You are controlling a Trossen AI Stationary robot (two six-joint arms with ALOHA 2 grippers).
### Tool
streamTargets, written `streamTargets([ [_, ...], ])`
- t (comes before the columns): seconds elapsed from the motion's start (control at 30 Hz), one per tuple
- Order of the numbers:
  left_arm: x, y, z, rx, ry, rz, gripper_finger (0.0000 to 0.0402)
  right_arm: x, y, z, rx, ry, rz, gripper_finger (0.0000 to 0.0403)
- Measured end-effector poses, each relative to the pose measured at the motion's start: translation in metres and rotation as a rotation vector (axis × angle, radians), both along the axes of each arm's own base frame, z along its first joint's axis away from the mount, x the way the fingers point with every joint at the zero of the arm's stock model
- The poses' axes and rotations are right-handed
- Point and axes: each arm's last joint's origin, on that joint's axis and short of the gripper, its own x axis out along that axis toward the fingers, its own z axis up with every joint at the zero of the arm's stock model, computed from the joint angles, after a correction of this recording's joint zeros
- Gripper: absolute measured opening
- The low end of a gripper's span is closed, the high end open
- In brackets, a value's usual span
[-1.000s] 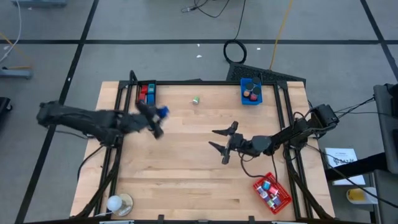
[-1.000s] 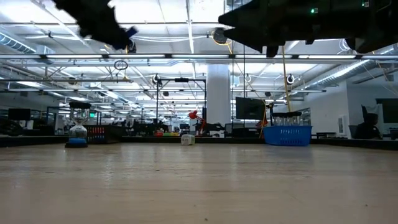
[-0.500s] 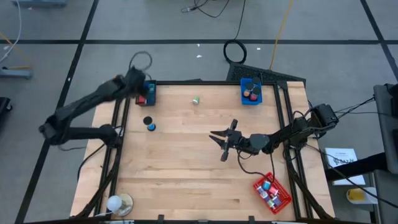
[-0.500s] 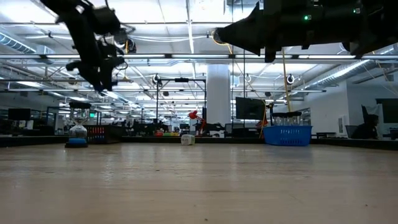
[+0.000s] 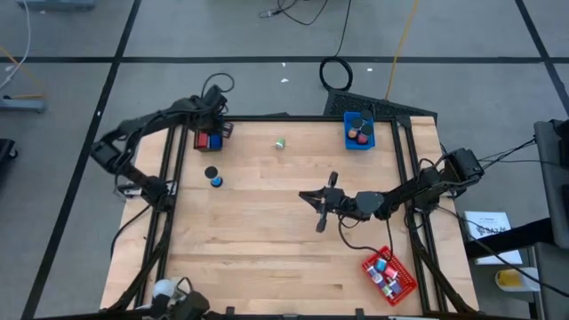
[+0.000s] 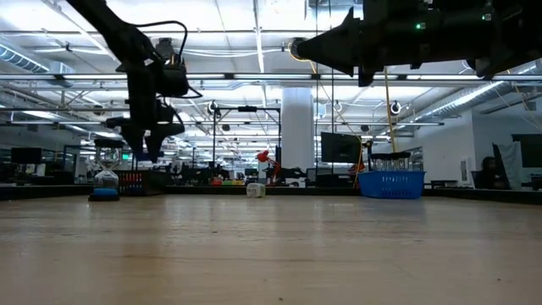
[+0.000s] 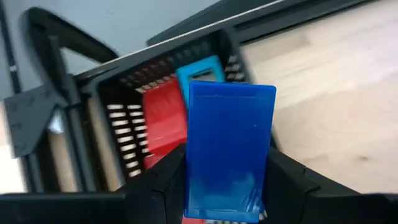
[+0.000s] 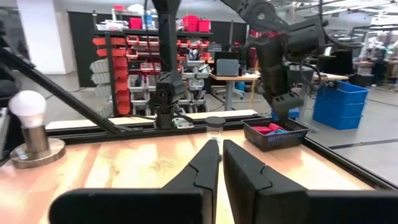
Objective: Pick & Place Office items
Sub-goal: Put the blue digital timer into the black basket, then put the blue sand timer into the blue basket
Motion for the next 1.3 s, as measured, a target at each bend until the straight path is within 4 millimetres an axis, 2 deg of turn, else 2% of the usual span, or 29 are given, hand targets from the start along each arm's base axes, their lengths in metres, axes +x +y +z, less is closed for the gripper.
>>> streamTargets([
  [0.3,-0.004,0.006,-0.004,0.003,0.018,0.046,0.0162,0.000,0.001,0.001,0.004,-0.008,0.019,0.0013],
  [0.47,-0.002,0.004,-0.004,0.001,0.015,0.047,0.0211,0.000,0.001,0.001,0.005,-0.014,0.019,0.0013],
  [0.57,-0.003,0.004,-0.004,0.001,0.014,0.052,0.0217,0.000,0.001,0.001,0.006,-0.016,0.019,0.0013],
  [0.7,-0.003,0.004,-0.004,0.000,0.022,0.033,0.0191,0.000,0.001,0.001,0.006,-0.016,0.018,0.0013],
  [0.87,-0.006,-0.002,0.004,-0.010,0.051,-0.066,0.0130,0.000,0.001,0.001,0.005,-0.015,0.020,0.0013],
  [1.0,-0.008,-0.020,0.028,0.038,0.033,-0.193,0.0071,0.000,0.001,-0.001,-0.002,0.011,0.021,0.0013],
  [1.13,-0.008,-0.054,0.058,0.115,-0.010,-0.388,0.0011,0.000,0.001,-0.003,0.013,0.025,0.022,0.0013],
  [1.3,-0.018,-0.106,0.082,0.096,-0.103,-0.647,0.0017,0.000,0.001,-0.005,0.017,0.042,0.023,0.0013],
])
